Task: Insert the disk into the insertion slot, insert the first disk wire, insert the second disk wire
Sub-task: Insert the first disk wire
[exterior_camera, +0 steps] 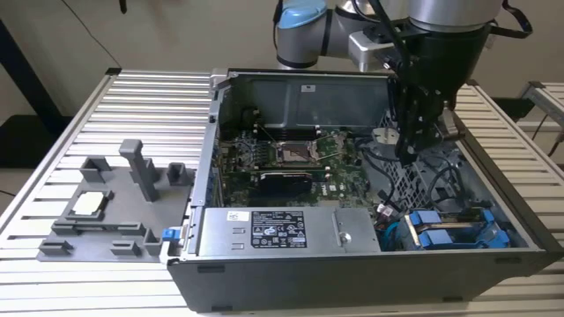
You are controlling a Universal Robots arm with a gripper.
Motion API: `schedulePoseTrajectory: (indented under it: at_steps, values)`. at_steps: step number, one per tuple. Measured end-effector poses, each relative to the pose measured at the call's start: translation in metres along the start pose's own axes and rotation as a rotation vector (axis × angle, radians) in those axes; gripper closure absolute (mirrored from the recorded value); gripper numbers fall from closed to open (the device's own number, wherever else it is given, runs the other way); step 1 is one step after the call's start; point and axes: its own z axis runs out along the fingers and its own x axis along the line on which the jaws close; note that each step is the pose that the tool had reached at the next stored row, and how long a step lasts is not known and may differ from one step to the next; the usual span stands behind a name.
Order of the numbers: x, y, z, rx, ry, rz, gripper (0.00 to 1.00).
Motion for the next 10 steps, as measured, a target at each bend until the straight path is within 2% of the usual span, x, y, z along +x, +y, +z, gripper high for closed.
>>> schedulePoseTrajectory:
  at_steps: [2, 4, 9, 10]
  values:
    - [-0.0001, 0.0008, 0.0010, 0.0158, -0.0251, 0.002, 0.79]
    - [0.0002, 0.0014, 0.0020, 0.0231, -0.0402, 0.003, 0.79]
    - [0.0017, 0.0023, 0.0024, 0.0231, -0.0400, -0.006, 0.81]
    - [0.0018, 0.0023, 0.0025, 0.0232, -0.0401, -0.010, 0.88]
